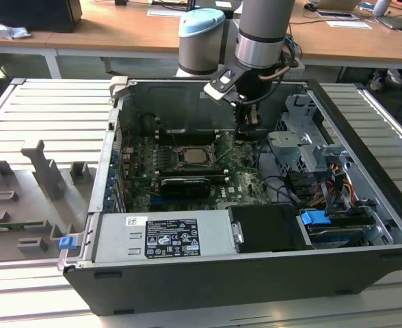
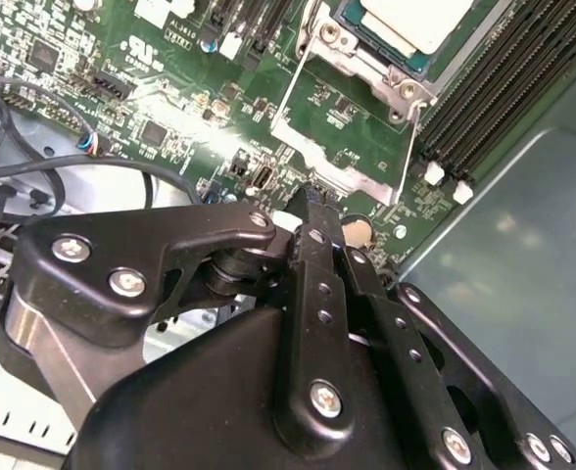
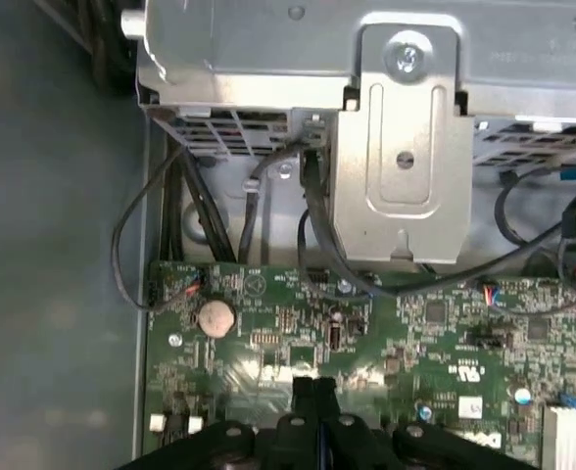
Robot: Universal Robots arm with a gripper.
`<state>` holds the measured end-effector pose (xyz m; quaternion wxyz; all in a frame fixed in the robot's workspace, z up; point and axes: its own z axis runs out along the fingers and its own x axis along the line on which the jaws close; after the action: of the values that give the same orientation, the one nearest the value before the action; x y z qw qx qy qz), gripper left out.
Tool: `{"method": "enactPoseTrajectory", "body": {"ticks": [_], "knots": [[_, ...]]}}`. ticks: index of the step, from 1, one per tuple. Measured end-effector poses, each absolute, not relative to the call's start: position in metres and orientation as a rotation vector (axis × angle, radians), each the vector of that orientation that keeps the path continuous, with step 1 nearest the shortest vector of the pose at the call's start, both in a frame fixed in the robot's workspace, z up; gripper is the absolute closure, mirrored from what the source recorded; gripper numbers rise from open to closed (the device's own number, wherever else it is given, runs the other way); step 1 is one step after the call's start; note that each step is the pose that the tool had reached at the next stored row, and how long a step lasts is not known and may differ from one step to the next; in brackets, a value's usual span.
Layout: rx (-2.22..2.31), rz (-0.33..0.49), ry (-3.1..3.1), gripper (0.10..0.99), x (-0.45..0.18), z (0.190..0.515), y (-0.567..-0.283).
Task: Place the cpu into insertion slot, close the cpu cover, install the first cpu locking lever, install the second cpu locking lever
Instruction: 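Close the cpu cover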
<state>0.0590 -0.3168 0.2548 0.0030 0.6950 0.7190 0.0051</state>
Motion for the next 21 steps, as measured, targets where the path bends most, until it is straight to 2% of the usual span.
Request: {"method": "enactPoseTrajectory", "body": {"ticks": [21], "knots": [[2.181, 0.011, 2.257, 0.980, 0.043, 0.252, -0.317]]}}
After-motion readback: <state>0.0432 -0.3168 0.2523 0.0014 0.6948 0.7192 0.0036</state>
